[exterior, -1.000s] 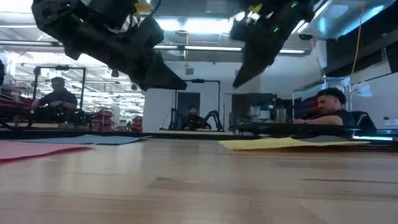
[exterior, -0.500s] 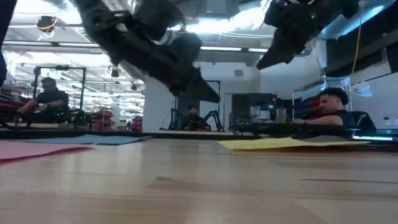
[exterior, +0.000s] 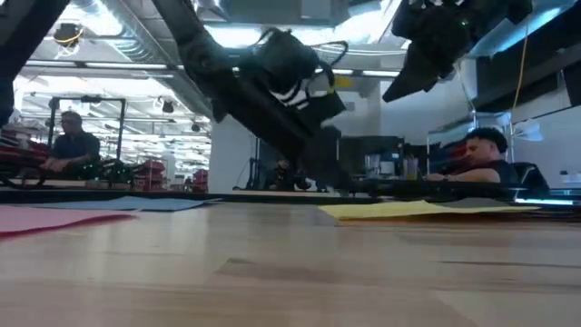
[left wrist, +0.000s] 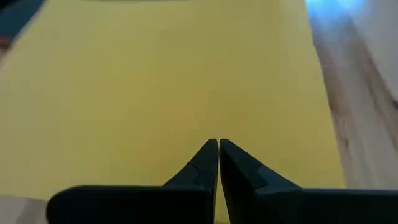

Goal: Organize paper
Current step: Move the yellow paper to the top center of the table

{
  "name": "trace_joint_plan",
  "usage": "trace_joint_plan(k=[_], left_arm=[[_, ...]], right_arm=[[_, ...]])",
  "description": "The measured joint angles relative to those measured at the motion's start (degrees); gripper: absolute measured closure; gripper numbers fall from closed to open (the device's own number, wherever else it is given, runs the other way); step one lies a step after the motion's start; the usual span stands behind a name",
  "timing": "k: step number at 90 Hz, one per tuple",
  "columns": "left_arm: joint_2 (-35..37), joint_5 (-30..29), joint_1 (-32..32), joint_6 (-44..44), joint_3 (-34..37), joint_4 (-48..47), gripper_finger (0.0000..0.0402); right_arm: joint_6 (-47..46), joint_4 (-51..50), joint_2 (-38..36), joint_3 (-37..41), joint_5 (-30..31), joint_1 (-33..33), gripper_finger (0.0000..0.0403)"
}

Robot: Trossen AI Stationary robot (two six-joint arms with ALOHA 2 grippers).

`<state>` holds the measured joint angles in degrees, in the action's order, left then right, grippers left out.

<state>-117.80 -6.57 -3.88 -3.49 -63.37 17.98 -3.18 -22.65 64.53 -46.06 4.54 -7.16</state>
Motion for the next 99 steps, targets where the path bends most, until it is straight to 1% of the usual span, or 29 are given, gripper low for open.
trace_joint_plan(k=[8, 19, 33, 44, 59, 73, 85, 93, 99], left_arm=[[-0.22, -1.13, 0.00, 0.02, 0.00, -2.26, 0.0402], [-0.10, -4.74, -0.11, 0.18, -0.08, -5.54, 0.0402], [0.33, -5.61, -0.31, 0.67, -0.33, -10.12, 0.0402], [0.98, -8.54, -0.11, 2.10, -0.35, -14.26, 0.0402], [3.48, -13.59, 0.54, 3.54, -0.14, -21.01, 0.0402], [6.39, -15.94, 1.34, 4.40, 0.18, -28.68, 0.0402], [7.43, -19.41, 2.45, 5.23, 0.28, -34.47, 0.0402], [7.45, -20.46, 3.10, 5.85, 0.30, -36.12, 0.0402], [7.63, -20.83, 3.64, 5.88, 1.16, -34.93, 0.0402]], right_arm=[[-0.09, -0.08, 0.00, 0.00, 0.00, 0.00, 0.0403], [-0.35, -0.78, 0.00, 0.00, 0.00, 0.00, 0.0403], [-0.46, -1.65, 0.01, 0.00, -0.01, 0.00, 0.0403], [-0.66, -2.20, 0.00, 0.00, -0.02, 0.00, 0.0403], [-0.66, -3.21, 0.02, 0.00, -0.02, 0.00, 0.0403], [-0.64, -3.64, 0.02, 0.00, -0.03, 0.00, 0.0403], [-0.65, -4.70, 0.02, 0.00, -0.02, 0.00, 0.0403], [-0.66, -5.01, 0.02, 0.00, -0.03, 0.00, 0.0403], [-0.89, -5.02, 0.02, 0.00, -0.02, 0.01, 0.0403]])
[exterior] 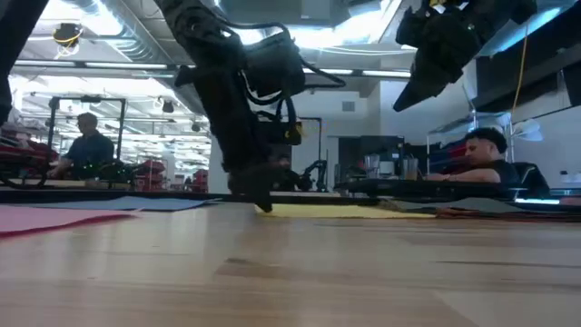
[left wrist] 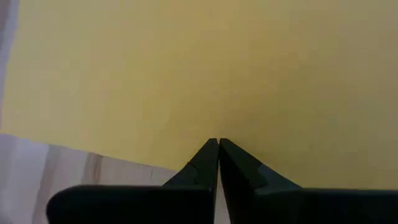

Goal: Organize paper
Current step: Move the yellow paper to the top center of the table

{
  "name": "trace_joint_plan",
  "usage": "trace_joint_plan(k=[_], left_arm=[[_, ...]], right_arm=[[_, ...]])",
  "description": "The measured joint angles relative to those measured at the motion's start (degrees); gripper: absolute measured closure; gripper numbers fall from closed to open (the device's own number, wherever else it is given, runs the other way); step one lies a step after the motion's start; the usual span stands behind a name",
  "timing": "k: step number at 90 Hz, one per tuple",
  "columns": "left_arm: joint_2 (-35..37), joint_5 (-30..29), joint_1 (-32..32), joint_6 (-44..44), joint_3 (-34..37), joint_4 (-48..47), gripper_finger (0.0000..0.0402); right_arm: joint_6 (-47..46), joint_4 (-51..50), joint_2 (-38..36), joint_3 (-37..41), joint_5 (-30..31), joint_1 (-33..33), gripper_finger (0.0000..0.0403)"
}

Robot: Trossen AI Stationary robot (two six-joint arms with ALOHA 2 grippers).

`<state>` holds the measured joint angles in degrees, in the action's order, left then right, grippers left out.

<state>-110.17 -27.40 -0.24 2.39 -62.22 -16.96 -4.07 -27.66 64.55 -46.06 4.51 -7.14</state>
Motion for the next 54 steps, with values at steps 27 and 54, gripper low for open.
trace_joint_plan(k=[27, 54], left_arm=[[3.94, -0.64, 2.09, 0.07, 8.63, 5.52, 0.0401], [15.35, 0.47, -0.82, -2.20, 19.59, 6.98, 0.0401]], right_arm=[[-0.17, -0.31, 0.00, -0.02, -0.63, 0.03, 0.0403], [-0.83, -0.90, 0.03, -0.04, -0.68, 0.05, 0.0403]])
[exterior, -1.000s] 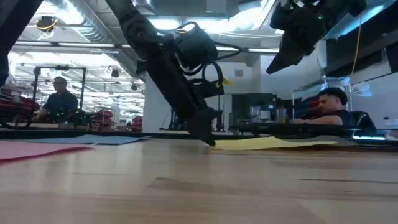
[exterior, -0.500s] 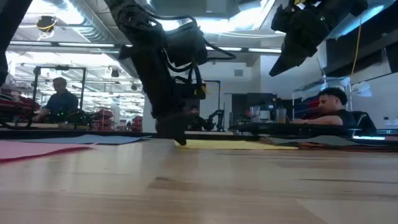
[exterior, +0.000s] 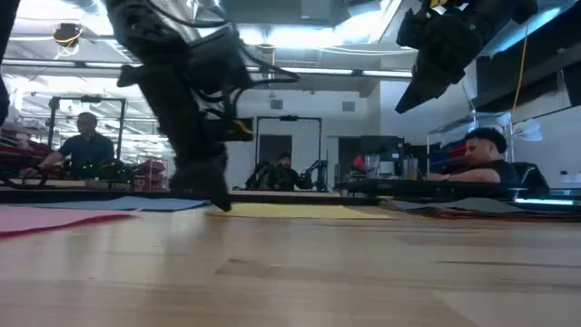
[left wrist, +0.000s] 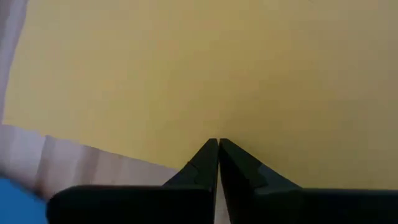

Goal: Organize paper
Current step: Move the yellow paper to the top center of the table

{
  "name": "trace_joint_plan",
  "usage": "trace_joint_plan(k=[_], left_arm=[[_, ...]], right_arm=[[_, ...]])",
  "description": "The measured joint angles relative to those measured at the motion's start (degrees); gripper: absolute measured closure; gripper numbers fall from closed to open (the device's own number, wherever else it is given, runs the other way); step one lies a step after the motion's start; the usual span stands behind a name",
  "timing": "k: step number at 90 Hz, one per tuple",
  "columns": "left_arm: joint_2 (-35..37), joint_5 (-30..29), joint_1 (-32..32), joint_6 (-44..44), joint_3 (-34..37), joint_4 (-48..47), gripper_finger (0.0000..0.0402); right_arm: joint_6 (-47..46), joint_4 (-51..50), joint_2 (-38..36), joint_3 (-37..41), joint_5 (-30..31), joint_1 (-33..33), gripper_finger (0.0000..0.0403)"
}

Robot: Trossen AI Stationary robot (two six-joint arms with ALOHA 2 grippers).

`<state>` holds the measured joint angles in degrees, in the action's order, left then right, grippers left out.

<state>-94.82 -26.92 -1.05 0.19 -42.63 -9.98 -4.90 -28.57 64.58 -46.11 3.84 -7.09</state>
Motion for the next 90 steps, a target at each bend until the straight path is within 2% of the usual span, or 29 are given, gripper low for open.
trace_joint_plan(k=[10, 25, 37, 51, 68, 90], left_arm=[[3.15, 0.28, -2.19, -1.43, 2.55, 1.94, 0.0401], [3.56, 2.80, -4.55, -2.42, 3.76, 5.97, 0.0401], [4.11, 3.40, -3.51, -1.69, 3.75, 10.39, 0.0402], [4.88, 8.45, -2.16, -0.36, 1.72, 14.55, 0.0402], [1.79, 8.99, -3.06, 1.99, -0.88, 14.22, 0.0402], [-4.89, 8.90, -4.69, 5.30, -4.11, 18.87, 0.0402]], right_arm=[[0.01, -0.05, 0.00, 0.00, -0.02, -0.02, 0.0403], [-0.03, 0.04, 0.00, 0.00, -0.22, -0.02, 0.0403], [-0.69, 0.05, 0.00, 0.00, -0.22, -0.02, 0.0403], [-0.69, 0.16, 0.00, 0.00, -0.41, -0.02, 0.0403], [-0.69, 0.65, 0.00, 0.00, -0.42, -0.02, 0.0403], [-0.69, 1.88, 0.00, 0.00, -0.43, -0.02, 0.0403]])
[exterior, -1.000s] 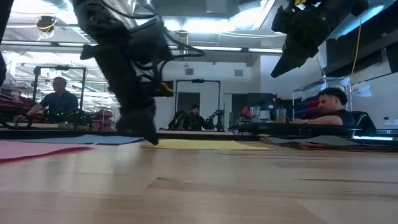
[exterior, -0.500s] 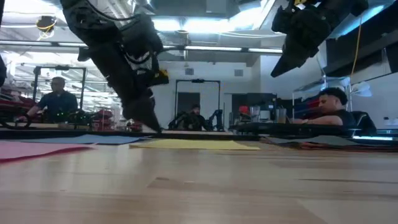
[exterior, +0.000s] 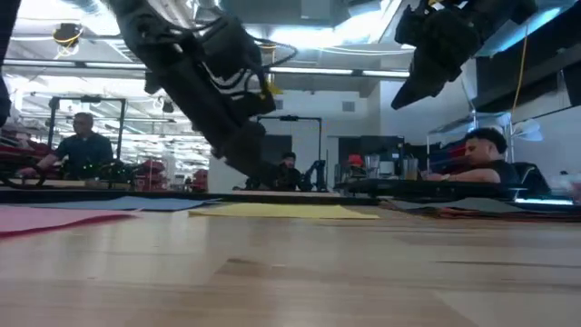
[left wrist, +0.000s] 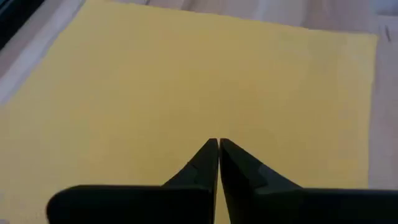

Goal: Organize paper
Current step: Move the yellow paper to the top center of the table

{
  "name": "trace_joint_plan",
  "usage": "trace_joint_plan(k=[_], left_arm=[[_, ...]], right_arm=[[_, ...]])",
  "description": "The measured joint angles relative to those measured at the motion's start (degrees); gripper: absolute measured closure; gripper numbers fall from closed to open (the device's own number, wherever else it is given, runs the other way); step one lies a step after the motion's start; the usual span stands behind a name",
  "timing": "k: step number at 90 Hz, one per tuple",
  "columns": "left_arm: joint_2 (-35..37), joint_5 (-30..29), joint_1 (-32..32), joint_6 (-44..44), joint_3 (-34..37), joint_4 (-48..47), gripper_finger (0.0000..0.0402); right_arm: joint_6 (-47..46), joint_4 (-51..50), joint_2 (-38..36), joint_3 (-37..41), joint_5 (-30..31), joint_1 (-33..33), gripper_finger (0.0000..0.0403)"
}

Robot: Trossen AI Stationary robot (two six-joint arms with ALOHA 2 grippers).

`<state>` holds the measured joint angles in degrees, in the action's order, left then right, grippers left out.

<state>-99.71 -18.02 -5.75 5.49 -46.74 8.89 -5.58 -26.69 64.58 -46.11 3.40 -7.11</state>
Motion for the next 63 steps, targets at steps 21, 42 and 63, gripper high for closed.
trace_joint_plan(k=[21, 42, 63], left_arm=[[-4.84, -1.62, -1.51, 0.58, -0.89, 0.79, 0.0402], [-5.94, -1.83, -3.11, -0.05, -0.64, 1.28, 0.0401], [-6.16, -1.81, -6.27, -1.61, -0.64, 1.73, 0.0401]], right_arm=[[-0.02, -0.61, 0.00, 0.00, -0.01, 0.00, 0.0403], [-0.02, -0.86, 0.00, 0.00, -0.01, 0.00, 0.0403], [-0.11, -0.90, 0.00, 0.00, -0.01, 0.00, 0.0403]])
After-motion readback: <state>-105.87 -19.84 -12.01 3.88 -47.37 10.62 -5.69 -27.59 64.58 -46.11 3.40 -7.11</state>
